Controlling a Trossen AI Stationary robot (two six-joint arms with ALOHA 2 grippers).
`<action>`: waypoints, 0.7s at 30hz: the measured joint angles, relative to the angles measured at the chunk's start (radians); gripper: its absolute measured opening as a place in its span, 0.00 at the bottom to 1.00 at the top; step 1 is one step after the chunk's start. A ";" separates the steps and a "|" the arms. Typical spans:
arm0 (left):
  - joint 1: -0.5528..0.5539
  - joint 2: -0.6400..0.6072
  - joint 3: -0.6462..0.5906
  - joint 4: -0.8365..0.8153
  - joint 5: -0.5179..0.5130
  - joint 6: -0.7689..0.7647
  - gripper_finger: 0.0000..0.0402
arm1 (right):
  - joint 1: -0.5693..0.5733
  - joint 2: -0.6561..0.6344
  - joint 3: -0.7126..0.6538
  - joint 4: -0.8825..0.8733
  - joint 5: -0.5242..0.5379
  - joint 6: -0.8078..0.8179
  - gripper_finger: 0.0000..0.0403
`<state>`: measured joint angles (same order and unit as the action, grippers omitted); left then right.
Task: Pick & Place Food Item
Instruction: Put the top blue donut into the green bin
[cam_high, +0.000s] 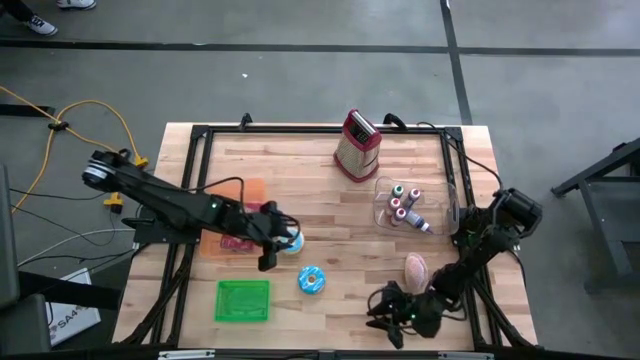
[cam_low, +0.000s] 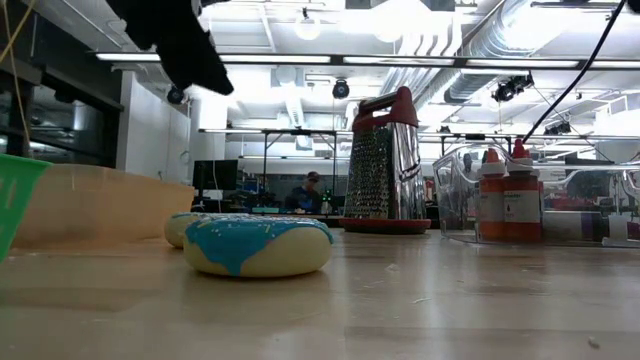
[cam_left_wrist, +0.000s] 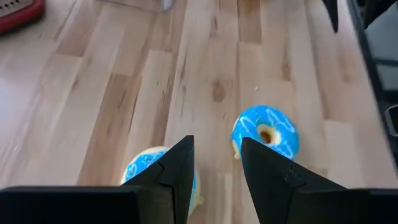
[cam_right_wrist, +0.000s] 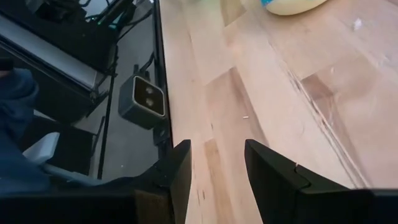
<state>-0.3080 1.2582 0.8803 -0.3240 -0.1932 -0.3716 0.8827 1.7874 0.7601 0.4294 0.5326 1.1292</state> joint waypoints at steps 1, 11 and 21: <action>0.000 0.010 0.000 0.000 0.000 0.007 0.32 | -0.011 0.000 0.000 0.000 -0.013 0.000 0.34; -0.044 0.063 0.007 -0.013 -0.008 0.008 0.32 | -0.109 0.000 0.000 -0.005 -0.081 0.027 0.34; -0.073 0.063 0.015 -0.012 -0.040 0.006 0.32 | -0.268 0.000 0.000 -0.004 -0.323 -0.107 0.34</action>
<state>-0.3810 1.3209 0.8955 -0.3359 -0.2333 -0.3656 0.6146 1.7874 0.7601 0.4252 0.2092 1.0220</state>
